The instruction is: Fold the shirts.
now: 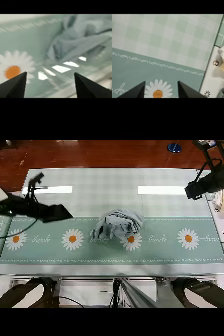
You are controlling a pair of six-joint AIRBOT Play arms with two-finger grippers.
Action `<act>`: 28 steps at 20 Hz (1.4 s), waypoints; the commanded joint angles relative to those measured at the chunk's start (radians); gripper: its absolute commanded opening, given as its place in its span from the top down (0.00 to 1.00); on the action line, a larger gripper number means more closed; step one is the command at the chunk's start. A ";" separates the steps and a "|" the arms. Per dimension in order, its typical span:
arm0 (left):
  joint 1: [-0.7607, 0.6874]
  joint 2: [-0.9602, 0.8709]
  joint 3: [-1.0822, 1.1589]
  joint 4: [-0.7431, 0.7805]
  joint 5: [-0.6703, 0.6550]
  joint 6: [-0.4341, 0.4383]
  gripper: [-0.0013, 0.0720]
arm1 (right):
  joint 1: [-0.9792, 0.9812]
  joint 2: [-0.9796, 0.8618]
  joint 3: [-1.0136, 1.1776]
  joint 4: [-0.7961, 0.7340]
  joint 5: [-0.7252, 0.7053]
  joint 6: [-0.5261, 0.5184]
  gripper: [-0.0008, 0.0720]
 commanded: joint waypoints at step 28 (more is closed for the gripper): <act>-0.320 -0.462 0.041 -0.260 0.147 0.035 0.94 | -0.301 -0.027 -0.056 0.543 -0.103 -0.139 0.32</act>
